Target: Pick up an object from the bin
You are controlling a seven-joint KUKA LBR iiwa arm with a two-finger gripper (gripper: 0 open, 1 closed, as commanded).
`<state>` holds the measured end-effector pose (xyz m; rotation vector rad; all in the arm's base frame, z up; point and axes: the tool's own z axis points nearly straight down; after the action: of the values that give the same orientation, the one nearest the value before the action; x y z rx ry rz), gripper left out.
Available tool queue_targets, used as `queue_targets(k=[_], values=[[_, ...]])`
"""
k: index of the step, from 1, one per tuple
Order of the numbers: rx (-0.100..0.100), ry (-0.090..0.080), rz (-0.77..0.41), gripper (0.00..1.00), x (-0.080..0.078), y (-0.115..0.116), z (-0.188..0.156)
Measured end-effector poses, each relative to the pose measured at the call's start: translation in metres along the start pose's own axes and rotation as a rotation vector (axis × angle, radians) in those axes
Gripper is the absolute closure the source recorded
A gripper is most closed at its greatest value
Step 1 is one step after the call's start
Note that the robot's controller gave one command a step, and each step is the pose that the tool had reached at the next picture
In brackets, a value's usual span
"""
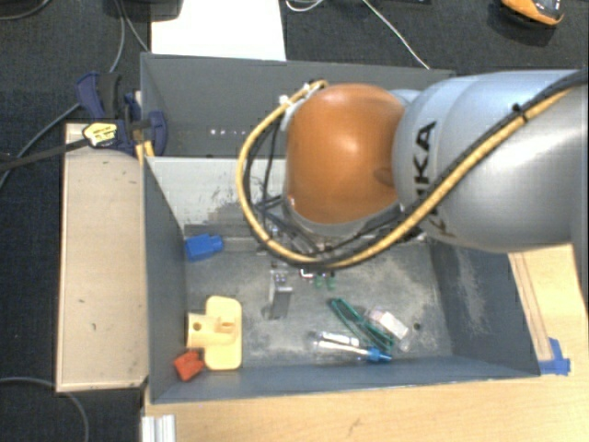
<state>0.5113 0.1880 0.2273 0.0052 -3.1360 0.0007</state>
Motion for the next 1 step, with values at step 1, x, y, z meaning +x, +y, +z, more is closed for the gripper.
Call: queue_targets(k=[1], values=[[-0.002,-0.008,0.007,0.00,-0.0018,-0.0013,-0.0047]])
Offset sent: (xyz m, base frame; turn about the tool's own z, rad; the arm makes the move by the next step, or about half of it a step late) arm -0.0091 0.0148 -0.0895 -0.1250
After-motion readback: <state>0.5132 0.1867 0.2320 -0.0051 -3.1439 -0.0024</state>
